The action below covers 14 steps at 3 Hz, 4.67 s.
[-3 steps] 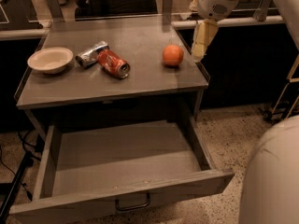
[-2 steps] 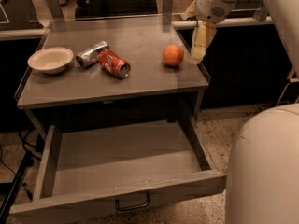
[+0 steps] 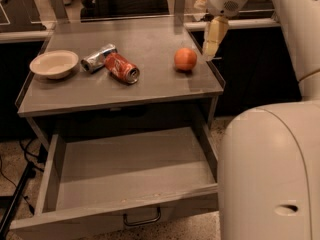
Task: Place orange into top drawer
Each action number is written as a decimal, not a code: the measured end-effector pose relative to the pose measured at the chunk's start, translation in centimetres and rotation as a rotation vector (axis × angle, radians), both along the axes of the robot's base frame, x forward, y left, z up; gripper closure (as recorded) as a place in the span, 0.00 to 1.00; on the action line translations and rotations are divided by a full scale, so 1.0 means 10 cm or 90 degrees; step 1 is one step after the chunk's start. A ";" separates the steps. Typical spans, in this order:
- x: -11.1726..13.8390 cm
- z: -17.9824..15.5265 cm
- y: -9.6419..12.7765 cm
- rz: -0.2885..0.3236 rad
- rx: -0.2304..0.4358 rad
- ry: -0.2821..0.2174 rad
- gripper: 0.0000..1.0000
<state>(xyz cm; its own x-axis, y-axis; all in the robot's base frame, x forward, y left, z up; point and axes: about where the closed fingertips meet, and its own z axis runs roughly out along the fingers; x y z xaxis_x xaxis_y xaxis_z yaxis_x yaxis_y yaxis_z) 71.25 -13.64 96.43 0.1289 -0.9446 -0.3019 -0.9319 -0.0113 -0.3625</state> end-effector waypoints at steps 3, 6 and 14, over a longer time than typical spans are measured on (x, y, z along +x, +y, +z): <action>0.18 -0.35 0.24 -0.015 0.060 0.060 0.00; 0.36 -0.68 0.26 -0.045 0.060 0.091 0.00; 0.82 -1.03 0.37 -0.141 0.082 0.078 0.00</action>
Offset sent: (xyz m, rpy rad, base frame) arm 0.0214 0.0055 -0.0217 0.1055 0.1979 -0.0154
